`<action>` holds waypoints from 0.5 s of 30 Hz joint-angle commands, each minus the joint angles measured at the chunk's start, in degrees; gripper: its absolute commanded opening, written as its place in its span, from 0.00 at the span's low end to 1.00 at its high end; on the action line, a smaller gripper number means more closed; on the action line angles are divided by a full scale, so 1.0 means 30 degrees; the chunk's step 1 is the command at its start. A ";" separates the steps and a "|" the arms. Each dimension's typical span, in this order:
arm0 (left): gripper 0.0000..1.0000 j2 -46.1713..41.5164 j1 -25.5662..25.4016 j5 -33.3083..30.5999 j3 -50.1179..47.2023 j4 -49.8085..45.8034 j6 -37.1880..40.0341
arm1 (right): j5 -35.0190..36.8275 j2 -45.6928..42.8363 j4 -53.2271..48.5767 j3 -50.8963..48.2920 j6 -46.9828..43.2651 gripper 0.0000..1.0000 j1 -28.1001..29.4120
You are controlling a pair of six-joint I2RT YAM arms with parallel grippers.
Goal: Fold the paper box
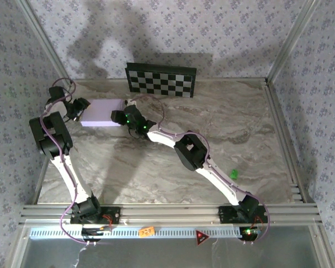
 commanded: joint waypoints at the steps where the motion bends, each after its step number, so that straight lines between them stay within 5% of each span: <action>1: 0.65 0.0593 -0.0118 0.0922 0.0293 -0.0837 -0.0461 | -0.0624 0.0522 -0.0457 0.0787 -0.0406 0.65 0.0473; 15: 0.73 -0.2096 0.0647 0.0252 0.0812 -0.2162 -0.0001 | 0.0368 -0.3809 -0.0904 -0.2895 -0.3852 0.77 0.0158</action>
